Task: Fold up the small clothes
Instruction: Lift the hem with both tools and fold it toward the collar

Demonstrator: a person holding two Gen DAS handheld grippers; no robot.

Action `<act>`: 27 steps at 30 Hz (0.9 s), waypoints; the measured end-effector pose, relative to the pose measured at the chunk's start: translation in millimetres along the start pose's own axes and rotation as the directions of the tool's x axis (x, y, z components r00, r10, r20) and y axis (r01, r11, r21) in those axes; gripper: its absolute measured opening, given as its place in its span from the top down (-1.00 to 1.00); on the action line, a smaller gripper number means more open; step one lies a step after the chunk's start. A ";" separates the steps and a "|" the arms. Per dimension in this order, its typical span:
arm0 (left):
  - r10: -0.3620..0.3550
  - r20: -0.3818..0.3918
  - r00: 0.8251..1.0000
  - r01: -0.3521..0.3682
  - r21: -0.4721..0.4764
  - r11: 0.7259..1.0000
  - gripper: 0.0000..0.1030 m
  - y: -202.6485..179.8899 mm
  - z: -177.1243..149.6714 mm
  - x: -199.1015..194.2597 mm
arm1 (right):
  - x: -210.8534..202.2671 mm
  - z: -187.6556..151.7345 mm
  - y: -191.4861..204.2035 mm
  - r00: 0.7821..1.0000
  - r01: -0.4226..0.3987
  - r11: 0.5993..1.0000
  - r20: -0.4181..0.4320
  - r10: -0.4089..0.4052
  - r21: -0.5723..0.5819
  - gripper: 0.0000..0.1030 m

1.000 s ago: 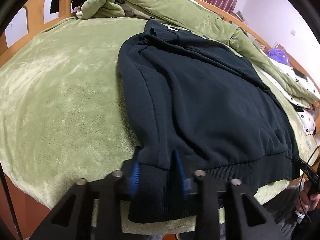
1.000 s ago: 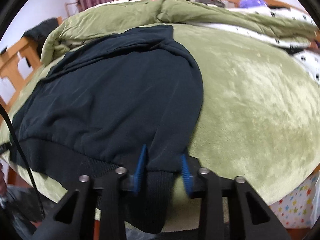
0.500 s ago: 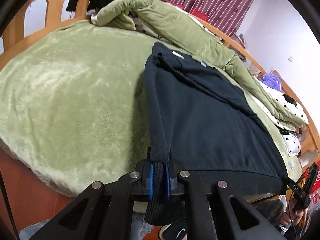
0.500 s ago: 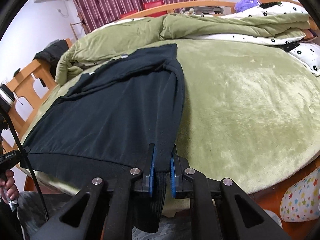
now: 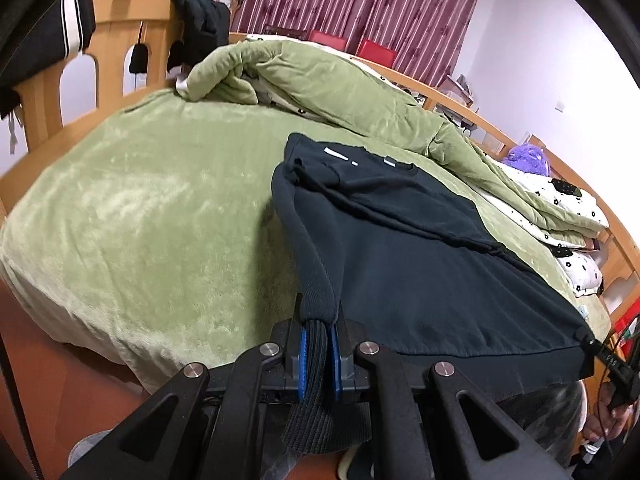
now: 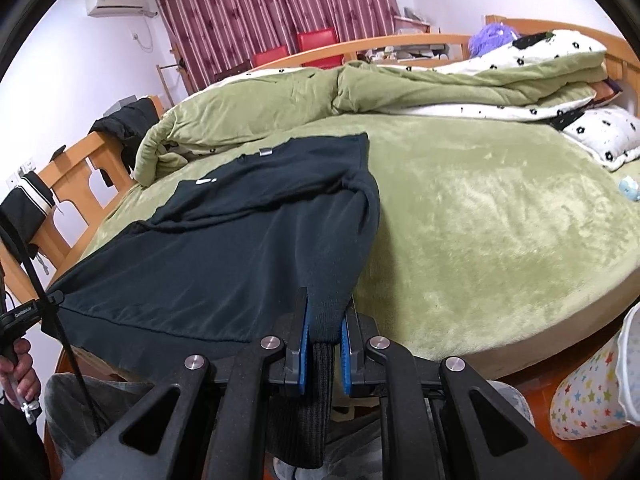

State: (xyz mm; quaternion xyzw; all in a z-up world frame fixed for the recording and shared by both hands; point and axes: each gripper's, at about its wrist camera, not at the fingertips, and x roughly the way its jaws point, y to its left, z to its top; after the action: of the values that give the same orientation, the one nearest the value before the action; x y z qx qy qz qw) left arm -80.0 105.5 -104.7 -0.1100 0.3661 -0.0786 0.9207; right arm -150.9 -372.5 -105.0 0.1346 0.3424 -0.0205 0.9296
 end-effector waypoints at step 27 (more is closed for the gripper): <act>0.087 0.054 0.995 -0.089 0.031 0.996 0.82 -34.3 135.8 78.5 | 64.9 141.8 23.2 0.995 0.028 0.997 0.090 -0.035 0.074 0.76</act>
State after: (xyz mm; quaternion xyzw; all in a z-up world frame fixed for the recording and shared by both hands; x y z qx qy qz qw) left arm 68.2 74.5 -51.2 -0.0806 0.3449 -0.0412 0.9343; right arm -8.8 -384.2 -37.8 0.1617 0.3009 -0.0538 0.9383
